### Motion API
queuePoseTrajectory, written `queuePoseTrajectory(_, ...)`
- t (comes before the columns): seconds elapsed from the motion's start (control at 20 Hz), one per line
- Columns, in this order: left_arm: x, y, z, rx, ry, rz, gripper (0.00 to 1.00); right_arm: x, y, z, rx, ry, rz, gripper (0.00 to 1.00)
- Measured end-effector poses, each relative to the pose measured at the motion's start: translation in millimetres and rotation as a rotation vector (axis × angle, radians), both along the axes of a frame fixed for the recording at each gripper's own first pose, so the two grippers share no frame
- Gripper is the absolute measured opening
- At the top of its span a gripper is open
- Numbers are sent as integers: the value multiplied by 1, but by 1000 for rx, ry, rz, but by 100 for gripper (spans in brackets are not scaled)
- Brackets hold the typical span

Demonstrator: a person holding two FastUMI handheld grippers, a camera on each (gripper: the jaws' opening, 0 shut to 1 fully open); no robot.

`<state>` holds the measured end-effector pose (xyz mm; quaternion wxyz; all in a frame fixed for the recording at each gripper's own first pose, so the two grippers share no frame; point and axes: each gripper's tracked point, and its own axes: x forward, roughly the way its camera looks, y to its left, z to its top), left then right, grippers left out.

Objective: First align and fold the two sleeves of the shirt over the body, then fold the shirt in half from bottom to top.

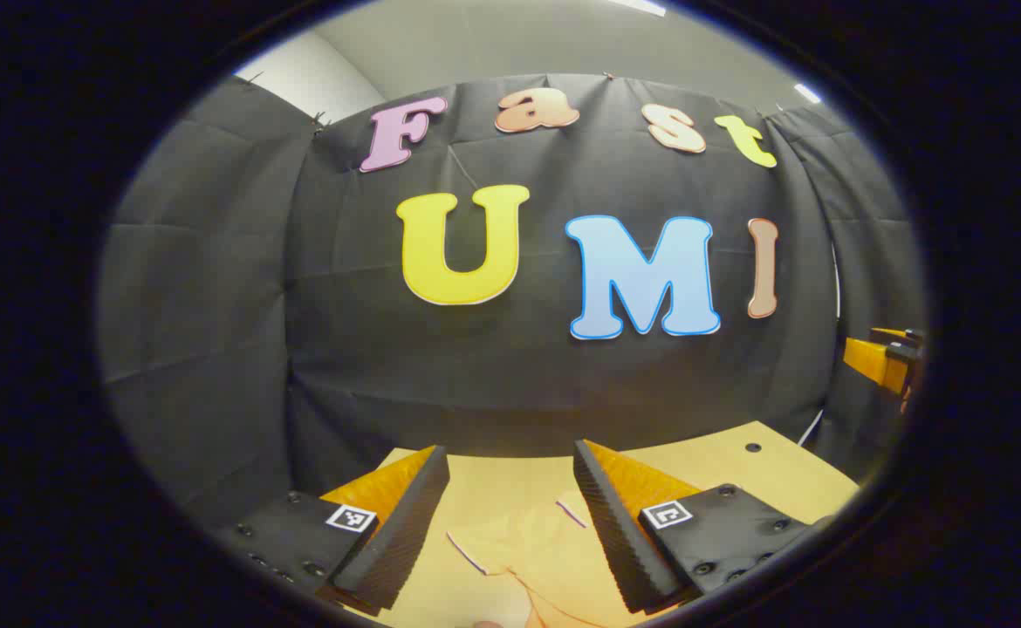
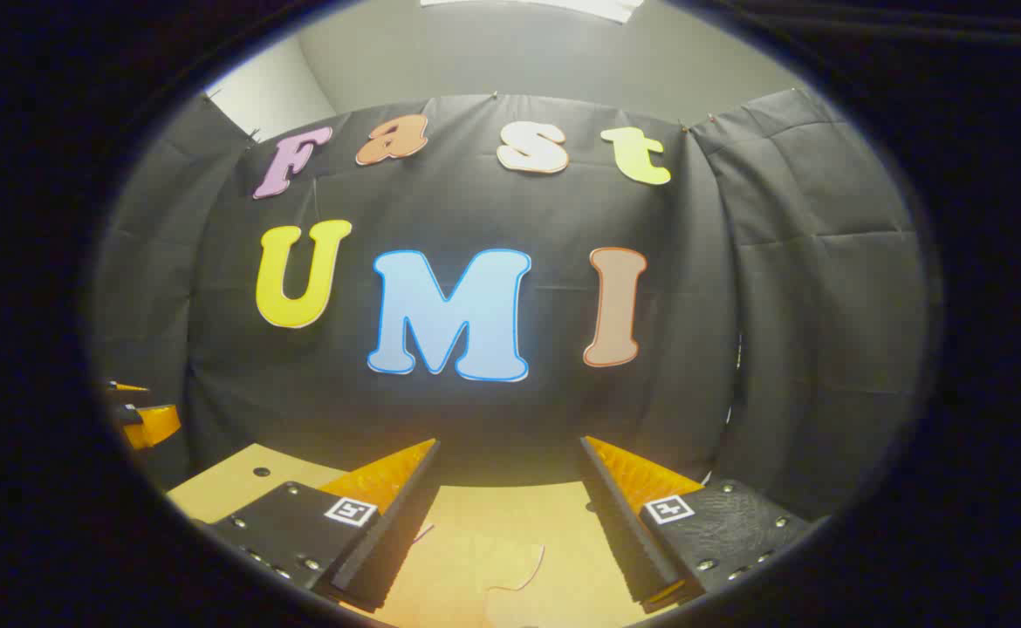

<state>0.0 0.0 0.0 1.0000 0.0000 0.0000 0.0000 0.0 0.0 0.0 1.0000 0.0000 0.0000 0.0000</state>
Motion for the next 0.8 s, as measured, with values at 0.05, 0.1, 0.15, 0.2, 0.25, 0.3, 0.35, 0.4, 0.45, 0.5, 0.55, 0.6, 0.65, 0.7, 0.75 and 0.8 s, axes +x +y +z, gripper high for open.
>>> queuePoseTrajectory(0.05,4,4,0,1,-2,5,94,4,1,-3,1,6,2,96)
queuePoseTrajectory(0.1,6,8,0,2,1,15,94,8,2,-3,3,9,5,95)
queuePoseTrajectory(0.15,9,11,-1,-1,2,28,94,12,3,-5,6,13,12,96)
queuePoseTrajectory(0.2,10,13,-1,-6,1,37,94,15,4,-6,9,21,17,96)
queuePoseTrajectory(0.25,10,14,-1,-9,4,46,94,18,5,-10,12,28,25,96)
queuePoseTrajectory(0.3,10,15,-2,-10,7,53,94,20,6,-11,15,33,31,96)
queuePoseTrajectory(0.35,11,16,-2,-13,6,60,94,22,7,-11,13,35,37,96)
queuePoseTrajectory(0.4,11,16,-2,-18,5,65,94,23,7,-12,9,36,40,96)
queuePoseTrajectory(0.45,11,17,-2,-21,6,70,95,25,7,-13,5,38,45,96)
queuePoseTrajectory(0.5,11,17,-2,-21,8,76,94,25,8,-14,4,42,51,96)
queuePoseTrajectory(0.55,10,15,-2,-22,6,78,94,26,8,-16,5,46,58,96)
queuePoseTrajectory(0.6,9,14,0,-22,3,80,94,26,8,-16,6,45,61,96)
queuePoseTrajectory(0.65,8,14,1,-20,2,81,94,27,8,-16,7,44,62,96)
queuePoseTrajectory(0.7,8,14,1,-19,0,84,94,27,7,-15,9,45,65,96)
queuePoseTrajectory(0.75,8,13,1,-17,0,84,94,28,7,-17,11,46,68,96)
queuePoseTrajectory(0.8,8,12,1,-15,0,84,94,28,7,-16,13,45,70,96)
